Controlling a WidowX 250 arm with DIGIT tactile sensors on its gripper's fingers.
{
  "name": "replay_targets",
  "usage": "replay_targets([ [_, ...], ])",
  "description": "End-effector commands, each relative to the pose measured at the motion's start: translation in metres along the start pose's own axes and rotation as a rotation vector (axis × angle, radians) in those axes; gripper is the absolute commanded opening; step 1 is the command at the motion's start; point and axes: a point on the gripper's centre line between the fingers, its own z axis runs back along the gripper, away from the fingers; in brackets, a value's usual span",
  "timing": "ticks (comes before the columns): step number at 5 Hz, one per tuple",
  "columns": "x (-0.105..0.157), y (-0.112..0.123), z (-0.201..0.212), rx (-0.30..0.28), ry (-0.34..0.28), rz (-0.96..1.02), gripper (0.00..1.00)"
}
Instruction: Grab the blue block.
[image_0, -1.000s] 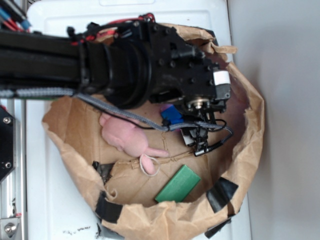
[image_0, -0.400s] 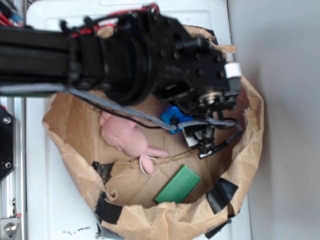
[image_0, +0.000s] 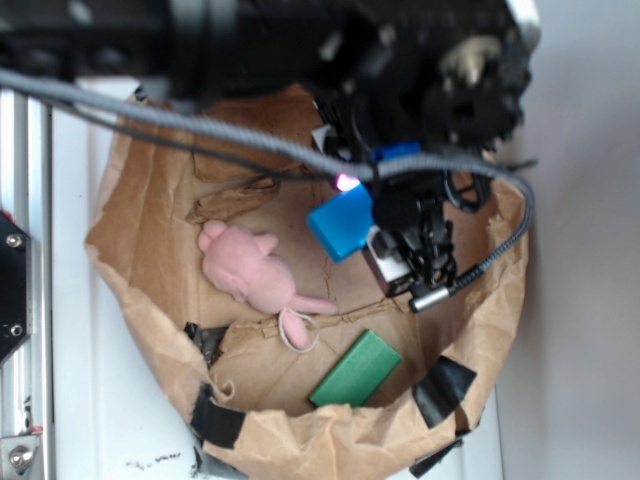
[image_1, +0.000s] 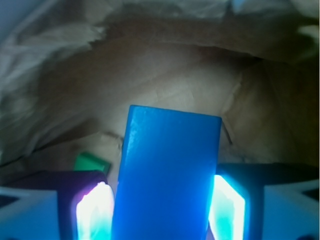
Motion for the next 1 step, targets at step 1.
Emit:
replay_targets([
  [1,-0.0048,0.0075,0.0276,0.023,-0.250,-0.051,0.00],
])
